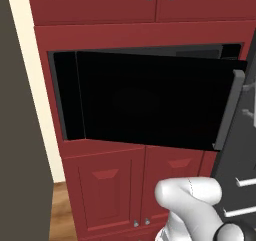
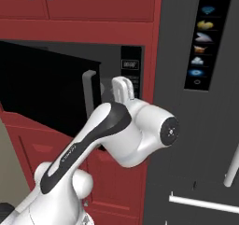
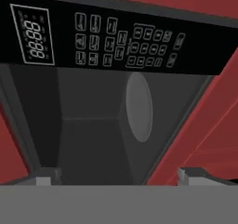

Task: Place the sponge inside the microwave to prepare for sanitizing.

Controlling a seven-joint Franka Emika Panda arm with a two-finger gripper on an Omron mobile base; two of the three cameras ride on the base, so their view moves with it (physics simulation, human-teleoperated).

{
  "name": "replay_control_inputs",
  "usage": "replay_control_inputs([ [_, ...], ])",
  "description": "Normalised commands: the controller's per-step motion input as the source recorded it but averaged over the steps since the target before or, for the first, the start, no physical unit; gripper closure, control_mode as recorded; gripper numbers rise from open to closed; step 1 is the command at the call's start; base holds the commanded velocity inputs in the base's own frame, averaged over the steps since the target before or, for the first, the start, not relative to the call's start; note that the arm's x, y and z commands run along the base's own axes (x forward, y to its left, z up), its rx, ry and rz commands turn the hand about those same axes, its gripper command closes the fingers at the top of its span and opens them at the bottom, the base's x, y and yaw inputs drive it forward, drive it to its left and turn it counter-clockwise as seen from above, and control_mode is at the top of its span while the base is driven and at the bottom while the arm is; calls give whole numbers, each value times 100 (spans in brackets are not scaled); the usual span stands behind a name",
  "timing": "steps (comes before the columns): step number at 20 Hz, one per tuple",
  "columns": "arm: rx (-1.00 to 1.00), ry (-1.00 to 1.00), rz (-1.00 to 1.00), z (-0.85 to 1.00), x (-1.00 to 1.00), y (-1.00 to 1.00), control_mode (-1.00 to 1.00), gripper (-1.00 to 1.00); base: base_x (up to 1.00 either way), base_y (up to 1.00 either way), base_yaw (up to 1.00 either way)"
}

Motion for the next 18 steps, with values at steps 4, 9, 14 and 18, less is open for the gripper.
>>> replay_control_inputs([
  [4,3,5,14,-3,14,3,-100,-100,0,0,0],
  [9,1,2,12,0,11,1,-100,-100,0,0,0],
  [14,0,0,5,-3,17,4,-100,-100,0,0,0],
  [18,0,0,1,-4,5,24,-100,-100,0,0,0],
])
